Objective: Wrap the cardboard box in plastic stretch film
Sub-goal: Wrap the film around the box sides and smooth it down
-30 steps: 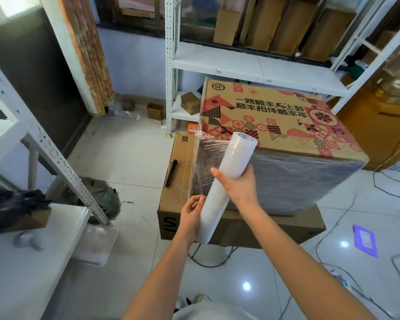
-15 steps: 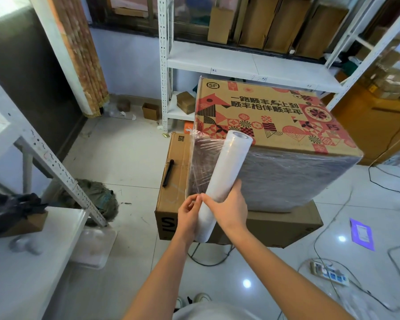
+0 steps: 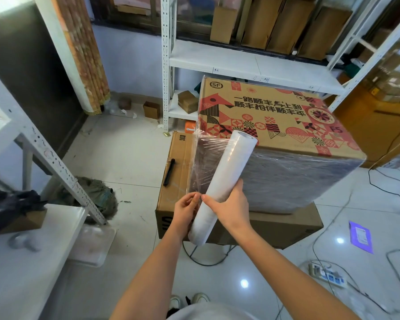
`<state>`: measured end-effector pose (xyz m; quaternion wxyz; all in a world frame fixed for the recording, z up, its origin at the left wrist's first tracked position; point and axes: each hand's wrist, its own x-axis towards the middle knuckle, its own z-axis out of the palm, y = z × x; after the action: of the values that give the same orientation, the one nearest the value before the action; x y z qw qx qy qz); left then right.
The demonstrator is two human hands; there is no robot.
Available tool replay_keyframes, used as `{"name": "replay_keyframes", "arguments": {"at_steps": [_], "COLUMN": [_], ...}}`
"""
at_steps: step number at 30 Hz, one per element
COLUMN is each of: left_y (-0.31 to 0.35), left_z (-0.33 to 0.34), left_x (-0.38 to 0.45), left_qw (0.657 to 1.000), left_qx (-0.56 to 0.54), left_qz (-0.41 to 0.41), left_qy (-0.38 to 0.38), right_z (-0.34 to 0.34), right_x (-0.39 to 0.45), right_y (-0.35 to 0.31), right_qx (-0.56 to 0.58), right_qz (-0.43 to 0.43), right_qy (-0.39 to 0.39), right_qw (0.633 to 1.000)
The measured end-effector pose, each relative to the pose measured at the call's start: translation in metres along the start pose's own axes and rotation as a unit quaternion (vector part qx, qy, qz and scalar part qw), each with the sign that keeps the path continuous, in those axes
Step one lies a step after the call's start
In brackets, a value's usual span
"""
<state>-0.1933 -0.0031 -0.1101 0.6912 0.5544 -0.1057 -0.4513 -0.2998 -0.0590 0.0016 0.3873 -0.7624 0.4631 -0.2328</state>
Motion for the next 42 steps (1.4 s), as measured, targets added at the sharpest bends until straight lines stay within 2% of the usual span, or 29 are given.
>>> {"name": "replay_keyframes", "arguments": {"at_steps": [4, 7, 10, 13, 20, 29, 33, 37, 42], "left_y": [-0.001, 0.001, 0.003, -0.007, -0.022, -0.022, -0.022, -0.025, -0.030], "left_z": [-0.004, -0.004, -0.008, -0.025, -0.031, -0.024, -0.023, -0.019, -0.024], "left_x": [0.001, -0.003, -0.006, -0.012, -0.027, -0.019, -0.018, -0.017, -0.010], "left_qw": [1.000, 1.000, 0.994, 0.973, 0.967, 0.947, 0.951, 0.966, 0.980], "left_qx": [0.000, 0.001, -0.017, -0.015, -0.041, -0.093, -0.071, -0.024, -0.043], "left_qz": [0.011, 0.004, -0.085, -0.161, -0.161, -0.255, -0.244, -0.230, -0.193], "left_qy": [0.028, 0.022, -0.067, -0.162, -0.196, -0.171, -0.174, -0.113, -0.010], "right_z": [0.002, 0.003, 0.001, -0.003, -0.004, -0.003, -0.003, -0.002, -0.001], "right_x": [0.001, 0.002, 0.005, 0.009, 0.009, 0.008, 0.008, 0.006, 0.004], "right_y": [-0.001, -0.002, -0.002, -0.002, -0.002, -0.001, 0.001, 0.003, 0.004], "right_qx": [0.003, 0.002, -0.006, -0.015, -0.015, -0.006, -0.010, -0.002, -0.017], "right_qz": [0.001, 0.002, 0.000, 0.000, -0.003, -0.005, -0.002, 0.002, 0.002], "right_qy": [-0.003, -0.006, 0.000, -0.003, -0.014, -0.017, -0.015, -0.021, -0.026], "right_qw": [1.000, 1.000, 1.000, 1.000, 1.000, 1.000, 1.000, 1.000, 1.000]}}
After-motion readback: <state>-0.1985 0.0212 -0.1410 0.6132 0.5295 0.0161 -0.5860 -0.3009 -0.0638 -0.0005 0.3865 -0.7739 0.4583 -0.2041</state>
